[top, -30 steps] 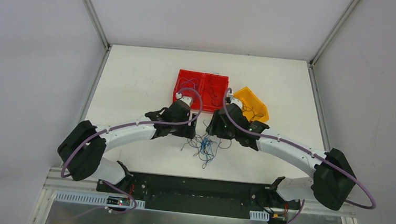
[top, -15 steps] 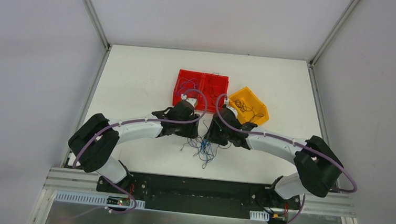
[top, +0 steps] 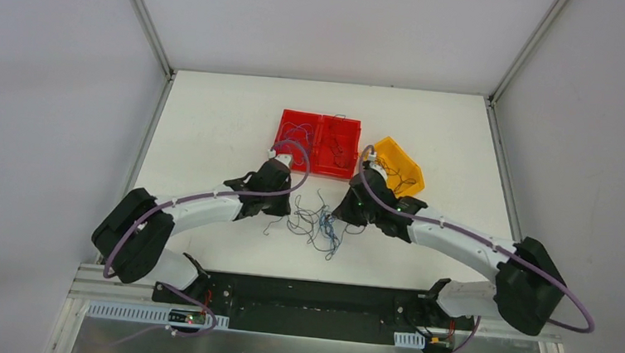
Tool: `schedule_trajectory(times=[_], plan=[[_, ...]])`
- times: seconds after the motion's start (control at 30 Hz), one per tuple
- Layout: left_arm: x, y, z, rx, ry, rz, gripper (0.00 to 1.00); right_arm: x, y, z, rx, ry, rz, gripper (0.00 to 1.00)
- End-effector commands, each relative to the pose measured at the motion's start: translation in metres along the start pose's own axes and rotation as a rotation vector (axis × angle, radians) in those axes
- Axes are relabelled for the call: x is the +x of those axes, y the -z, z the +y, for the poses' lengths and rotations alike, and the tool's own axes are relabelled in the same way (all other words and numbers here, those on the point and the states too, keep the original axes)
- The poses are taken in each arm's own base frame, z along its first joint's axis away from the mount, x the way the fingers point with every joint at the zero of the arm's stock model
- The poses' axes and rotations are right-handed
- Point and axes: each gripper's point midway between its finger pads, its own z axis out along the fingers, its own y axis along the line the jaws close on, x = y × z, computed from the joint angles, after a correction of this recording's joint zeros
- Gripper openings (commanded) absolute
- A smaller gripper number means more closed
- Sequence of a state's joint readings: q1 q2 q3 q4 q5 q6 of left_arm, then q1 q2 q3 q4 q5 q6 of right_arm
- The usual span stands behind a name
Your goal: Untangle the cables
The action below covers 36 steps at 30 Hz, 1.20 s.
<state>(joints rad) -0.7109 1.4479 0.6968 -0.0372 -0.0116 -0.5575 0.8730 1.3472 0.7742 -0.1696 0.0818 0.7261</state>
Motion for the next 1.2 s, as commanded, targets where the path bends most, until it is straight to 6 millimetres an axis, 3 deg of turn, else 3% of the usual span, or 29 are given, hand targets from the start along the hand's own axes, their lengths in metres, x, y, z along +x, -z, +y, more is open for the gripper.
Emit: schedule_trajectory(times=[0.0, 0.17, 0.5, 0.87, 1.03, 1.17], plan=[[-0.011, 0.020, 0.012, -0.027, -0.018, -0.072, 0.00, -0.023, 0.031, -0.011, 0.009, 0.005, -0.097, 0.00], [-0.009, 0.031, 0.020, -0.043, -0.014, -0.095, 0.00, -0.041, 0.057, -0.020, -0.004, -0.009, -0.179, 0.00], [-0.010, 0.040, 0.026, -0.061, -0.033, -0.116, 0.00, -0.071, 0.089, -0.022, 0.022, 0.026, -0.275, 0.00], [-0.006, 0.049, 0.042, -0.117, -0.035, -0.125, 0.00, -0.129, 0.161, -0.071, 0.210, 0.049, -0.545, 0.00], [-0.009, 0.055, 0.050, -0.148, -0.035, -0.138, 0.00, -0.138, 0.184, -0.088, 0.284, 0.065, -0.626, 0.00], [-0.010, 0.057, 0.052, -0.161, -0.033, -0.144, 0.00, -0.134, 0.181, -0.087, 0.262, 0.064, -0.613, 0.00]])
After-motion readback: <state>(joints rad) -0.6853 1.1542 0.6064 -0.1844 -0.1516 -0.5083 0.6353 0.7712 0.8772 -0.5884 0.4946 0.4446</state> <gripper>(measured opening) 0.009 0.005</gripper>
